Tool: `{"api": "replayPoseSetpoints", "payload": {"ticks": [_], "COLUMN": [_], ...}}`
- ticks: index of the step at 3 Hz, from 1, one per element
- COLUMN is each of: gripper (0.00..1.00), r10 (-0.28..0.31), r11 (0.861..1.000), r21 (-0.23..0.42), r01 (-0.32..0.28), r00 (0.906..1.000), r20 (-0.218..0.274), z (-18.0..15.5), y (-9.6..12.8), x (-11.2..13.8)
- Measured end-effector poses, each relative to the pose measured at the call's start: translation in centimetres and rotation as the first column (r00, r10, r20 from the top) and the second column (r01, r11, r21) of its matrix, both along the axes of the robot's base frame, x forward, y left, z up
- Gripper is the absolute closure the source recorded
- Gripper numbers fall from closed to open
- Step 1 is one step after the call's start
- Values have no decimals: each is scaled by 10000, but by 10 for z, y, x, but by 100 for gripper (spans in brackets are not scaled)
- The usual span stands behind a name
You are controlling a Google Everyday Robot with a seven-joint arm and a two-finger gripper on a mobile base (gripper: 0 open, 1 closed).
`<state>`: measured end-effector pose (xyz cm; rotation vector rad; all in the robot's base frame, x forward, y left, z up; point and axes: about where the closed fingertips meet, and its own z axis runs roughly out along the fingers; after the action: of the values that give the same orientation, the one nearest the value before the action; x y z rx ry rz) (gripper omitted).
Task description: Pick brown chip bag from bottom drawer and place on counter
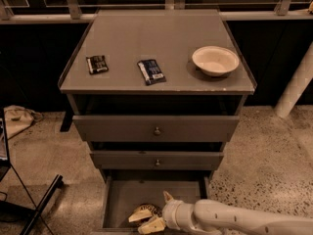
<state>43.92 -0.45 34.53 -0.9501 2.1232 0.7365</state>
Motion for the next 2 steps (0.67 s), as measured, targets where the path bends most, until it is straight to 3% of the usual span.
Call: {"api": "replayPoseSetpoints", "payload": {"ticks": [2], "gripper": [0], "r10": [-337], "r11": [9994], "r21": [-30], "r01": [336], "r00": [9969], "r20": [-708], "z": [-42], "y": [10], "x": [12]}}
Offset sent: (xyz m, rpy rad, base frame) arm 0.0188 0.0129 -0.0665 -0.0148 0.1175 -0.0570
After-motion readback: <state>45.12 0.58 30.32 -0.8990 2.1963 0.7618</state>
